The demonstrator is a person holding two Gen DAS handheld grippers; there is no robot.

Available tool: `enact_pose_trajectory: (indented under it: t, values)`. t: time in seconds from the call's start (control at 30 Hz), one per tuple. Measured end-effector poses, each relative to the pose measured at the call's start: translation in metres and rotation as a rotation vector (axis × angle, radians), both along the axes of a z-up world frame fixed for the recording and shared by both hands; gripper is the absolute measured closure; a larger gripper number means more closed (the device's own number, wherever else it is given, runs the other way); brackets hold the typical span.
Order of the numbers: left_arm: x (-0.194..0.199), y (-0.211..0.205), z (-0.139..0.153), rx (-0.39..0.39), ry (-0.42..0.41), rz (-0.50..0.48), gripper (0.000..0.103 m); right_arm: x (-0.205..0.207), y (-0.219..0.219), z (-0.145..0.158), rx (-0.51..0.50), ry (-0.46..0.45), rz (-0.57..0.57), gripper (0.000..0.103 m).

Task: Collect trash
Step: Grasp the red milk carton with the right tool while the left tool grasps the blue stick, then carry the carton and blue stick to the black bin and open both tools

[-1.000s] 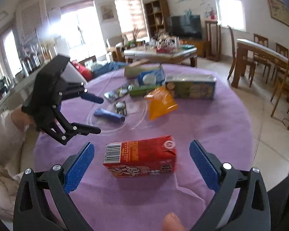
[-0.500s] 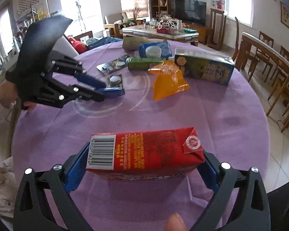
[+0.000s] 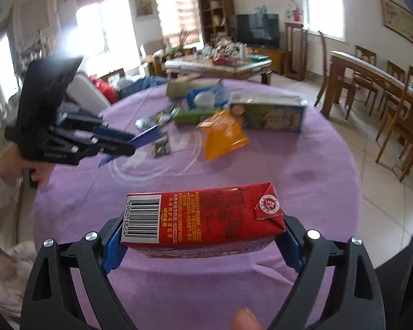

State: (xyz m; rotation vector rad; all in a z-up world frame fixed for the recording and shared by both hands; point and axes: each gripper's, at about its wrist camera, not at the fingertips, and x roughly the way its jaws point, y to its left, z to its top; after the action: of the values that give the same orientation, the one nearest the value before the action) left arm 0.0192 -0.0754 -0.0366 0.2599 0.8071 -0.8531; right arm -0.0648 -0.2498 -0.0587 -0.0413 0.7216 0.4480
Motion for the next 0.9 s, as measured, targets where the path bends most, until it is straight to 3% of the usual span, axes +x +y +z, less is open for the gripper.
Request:
enact_pose_trajectory:
  t: [0.2,0.43,0.67,0.9]
  values:
    - [-0.01,-0.051,0.023,-0.051,-0.032,-0.065,0.084,-0.019,-0.058,0.025,0.083,-0.076,-0.151,0.015]
    - [-0.018,-0.148,0.043,-0.177,-0.003,-0.196,0.084,-0.052,-0.156,0.038,0.177,-0.137,-0.408,0.015]
    - [-0.039,-0.256,0.042,-0.223,0.039,-0.333,0.084,-0.087,-0.246,0.02,0.22,-0.113,-0.649,0.015]
    - [-0.05,-0.351,0.02,-0.222,0.101,-0.409,0.084,-0.11,-0.292,-0.004,0.239,-0.082,-0.769,0.015]
